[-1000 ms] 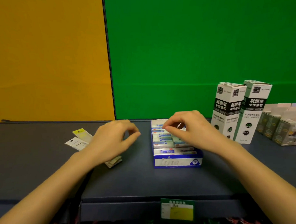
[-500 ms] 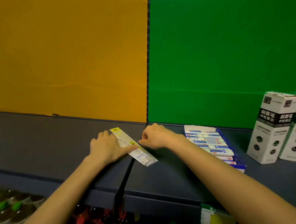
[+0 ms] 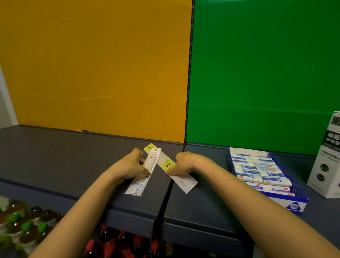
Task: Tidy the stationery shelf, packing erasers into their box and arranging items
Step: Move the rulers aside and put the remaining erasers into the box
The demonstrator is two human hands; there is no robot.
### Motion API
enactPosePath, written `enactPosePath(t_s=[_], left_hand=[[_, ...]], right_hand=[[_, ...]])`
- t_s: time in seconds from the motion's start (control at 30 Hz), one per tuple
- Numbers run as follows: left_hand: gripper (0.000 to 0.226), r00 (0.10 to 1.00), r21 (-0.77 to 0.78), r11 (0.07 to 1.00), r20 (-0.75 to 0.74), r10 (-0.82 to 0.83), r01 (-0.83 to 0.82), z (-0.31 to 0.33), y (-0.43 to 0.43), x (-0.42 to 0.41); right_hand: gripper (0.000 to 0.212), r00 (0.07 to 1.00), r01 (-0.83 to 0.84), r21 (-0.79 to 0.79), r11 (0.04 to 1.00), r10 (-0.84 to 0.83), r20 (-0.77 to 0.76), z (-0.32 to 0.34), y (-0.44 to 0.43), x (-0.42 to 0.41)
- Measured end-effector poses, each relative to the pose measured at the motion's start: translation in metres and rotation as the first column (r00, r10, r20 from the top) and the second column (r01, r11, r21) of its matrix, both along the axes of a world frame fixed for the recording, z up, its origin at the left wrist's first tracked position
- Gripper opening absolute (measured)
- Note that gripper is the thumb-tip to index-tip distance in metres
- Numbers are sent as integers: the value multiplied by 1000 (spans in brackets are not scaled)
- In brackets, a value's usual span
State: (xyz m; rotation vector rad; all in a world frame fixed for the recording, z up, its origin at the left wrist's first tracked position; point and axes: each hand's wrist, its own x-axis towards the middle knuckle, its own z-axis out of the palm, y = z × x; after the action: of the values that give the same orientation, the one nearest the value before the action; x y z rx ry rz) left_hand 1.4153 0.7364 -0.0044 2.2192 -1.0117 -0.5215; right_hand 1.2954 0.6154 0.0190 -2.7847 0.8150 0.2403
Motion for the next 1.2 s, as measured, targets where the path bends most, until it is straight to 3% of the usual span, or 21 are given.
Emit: enactPosePath(t_s=[0.17,0.27,0.37,0.43,0.57,0.7,0.9,1.2], left_hand=[[65,996,22,999,-81,33,-31,4,-2,6],[39,995,18,999,-85,-46,48,6,-1,4],[21,997,-94,993,-25,-69,66,4,5,-1],[13,997,-243,968,-16,-71,65,6,10,-7],[5,992,-504,862,-76,-102,50,30,8,-33],[5,956,-615,788,-209,-208,37,46,-12,-79],[4,896,-641,758,-258,-361,121,45,-43,-163],[4,818,-661,716,-270,-507,225,23,-76,-309]], right_hand=[[36,997,46,-22,999,-45,67,-6,0,2],[40,985,100,0,995,-99,143,-8,-1,0],[26,967,128,22,992,-129,221,-5,-3,-11],[31,937,143,55,988,-153,313,1,-3,-23],[37,795,158,168,973,-226,562,15,-1,-63],[26,632,137,309,941,-323,704,22,3,-125],[17,553,139,459,878,-453,700,13,1,-231],[8,505,253,479,840,-537,676,-5,-3,-402]])
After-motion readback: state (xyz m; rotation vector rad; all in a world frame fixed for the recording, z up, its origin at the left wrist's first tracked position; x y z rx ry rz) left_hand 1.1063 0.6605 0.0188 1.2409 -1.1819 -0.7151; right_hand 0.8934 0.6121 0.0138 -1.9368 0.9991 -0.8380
